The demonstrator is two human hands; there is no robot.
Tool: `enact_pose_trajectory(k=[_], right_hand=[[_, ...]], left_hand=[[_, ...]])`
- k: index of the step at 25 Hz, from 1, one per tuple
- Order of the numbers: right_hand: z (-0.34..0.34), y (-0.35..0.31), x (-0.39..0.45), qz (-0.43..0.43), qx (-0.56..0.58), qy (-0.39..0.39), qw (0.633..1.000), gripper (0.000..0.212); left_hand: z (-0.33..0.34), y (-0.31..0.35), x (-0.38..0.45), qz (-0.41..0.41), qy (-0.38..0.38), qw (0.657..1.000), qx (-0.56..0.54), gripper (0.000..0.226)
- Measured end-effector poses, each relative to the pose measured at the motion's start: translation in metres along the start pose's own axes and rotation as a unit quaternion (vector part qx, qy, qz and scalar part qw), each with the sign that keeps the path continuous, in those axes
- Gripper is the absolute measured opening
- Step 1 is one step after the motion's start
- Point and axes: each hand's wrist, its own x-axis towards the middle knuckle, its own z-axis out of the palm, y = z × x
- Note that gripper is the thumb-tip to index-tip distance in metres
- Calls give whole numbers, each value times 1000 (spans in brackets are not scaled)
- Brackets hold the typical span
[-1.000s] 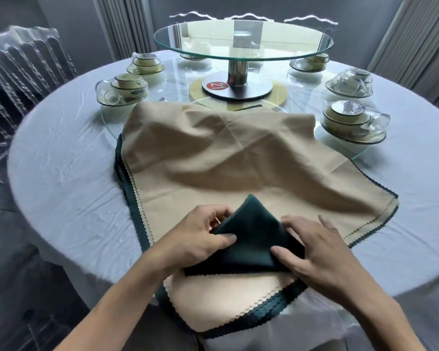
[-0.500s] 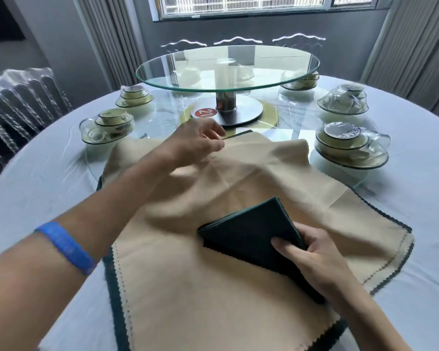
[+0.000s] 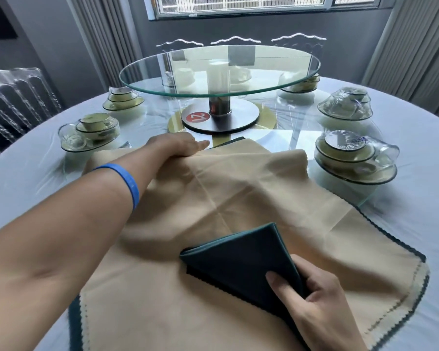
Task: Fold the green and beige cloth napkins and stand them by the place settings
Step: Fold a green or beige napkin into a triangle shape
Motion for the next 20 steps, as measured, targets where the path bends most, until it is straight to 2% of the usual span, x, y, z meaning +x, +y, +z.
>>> enact_pose_trajectory(k=[1, 2, 5, 8, 11, 13, 16, 17, 18, 20], right_hand=[[0, 1, 0, 1, 3, 1, 1000, 15], [0, 0, 1, 5, 6, -1, 1000, 14], [-1, 2, 2, 13, 33, -12, 999, 8], [-3, 3, 2, 19, 65, -18, 998, 8], [-7, -5, -4, 36, 134, -18, 990, 5], [-12, -13, -13, 55, 191, 19, 980, 14], [-30, -41, -26, 63, 253, 104, 960, 8], [-38, -54, -29, 49, 249, 126, 959, 12], [-45, -70, -31, 35, 248, 144, 957, 18], [-55, -104, -30, 12, 270, 167, 948, 16]], left_hand=[[1, -3, 2, -5, 6, 1000, -4, 122], [-2, -1, -6, -3, 17, 999, -34, 118], [-16, 14, -44, 25, 70, 988, -136, 59], [-30, 8, -66, 71, 81, 957, -269, 31], [-37, 1, -111, 118, 7, 888, -445, 29], [-29, -6, -145, 123, -11, 841, -527, 30], [-8, -25, -195, 132, -56, 793, -592, 45], [1, -32, -213, 135, -74, 782, -604, 50], [12, -38, -230, 133, -87, 772, -615, 51], [37, -48, -262, 133, -129, 750, -635, 44]])
